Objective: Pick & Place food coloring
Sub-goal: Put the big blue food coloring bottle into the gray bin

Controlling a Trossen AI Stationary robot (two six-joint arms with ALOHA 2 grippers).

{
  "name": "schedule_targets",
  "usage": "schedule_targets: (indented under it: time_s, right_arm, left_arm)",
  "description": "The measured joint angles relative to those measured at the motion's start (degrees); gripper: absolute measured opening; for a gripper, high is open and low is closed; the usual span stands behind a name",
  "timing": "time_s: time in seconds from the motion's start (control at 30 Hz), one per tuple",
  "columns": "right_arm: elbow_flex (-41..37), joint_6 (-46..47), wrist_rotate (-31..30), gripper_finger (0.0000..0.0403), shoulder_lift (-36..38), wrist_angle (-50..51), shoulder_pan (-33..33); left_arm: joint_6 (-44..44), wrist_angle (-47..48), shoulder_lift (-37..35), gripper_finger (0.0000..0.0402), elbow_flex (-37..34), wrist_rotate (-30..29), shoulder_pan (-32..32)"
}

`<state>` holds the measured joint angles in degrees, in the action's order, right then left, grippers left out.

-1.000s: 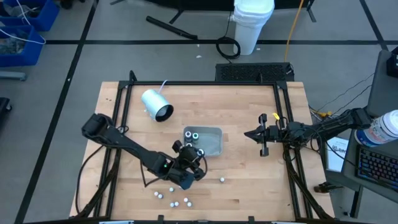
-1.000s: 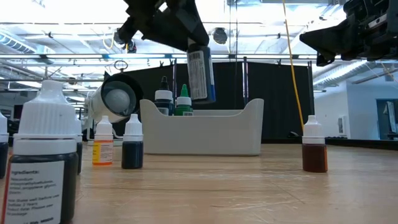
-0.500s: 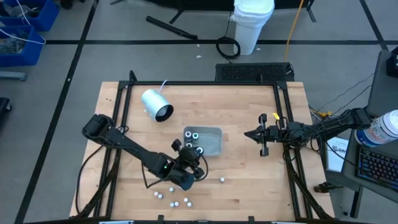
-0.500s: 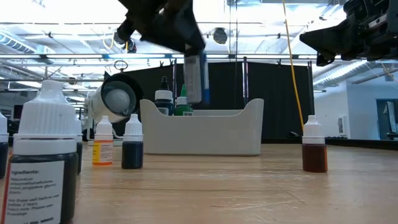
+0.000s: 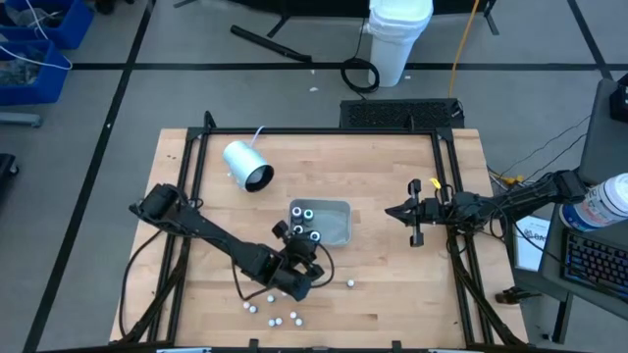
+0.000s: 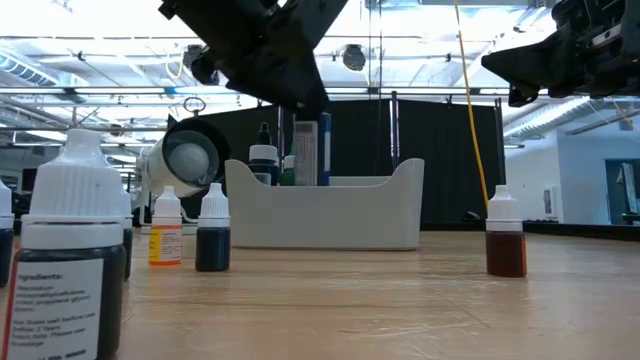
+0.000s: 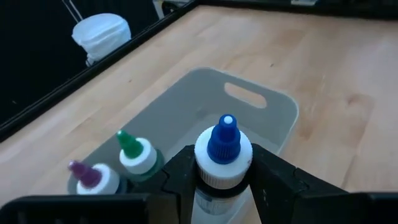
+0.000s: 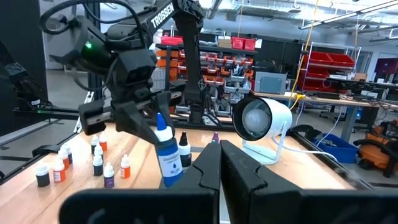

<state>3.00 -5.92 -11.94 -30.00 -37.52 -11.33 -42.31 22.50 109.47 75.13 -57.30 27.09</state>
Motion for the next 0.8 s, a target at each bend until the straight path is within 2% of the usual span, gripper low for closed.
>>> schedule_targets:
  time_s: [0.33,0.8]
  right_arm:
    - [0.0,-0.3,0.0,0.0000,-0.1,0.0,0.0]
    - [0.0,-0.7,0.0,0.0000,-0.1,0.0,0.0]
  left_arm:
    - [-2.6,2.0,0.1,0.0133,0.0,0.8,-0.1]
    - [-1.6,4.8,0.1,0.0133,0.0,1.8,-0.2]
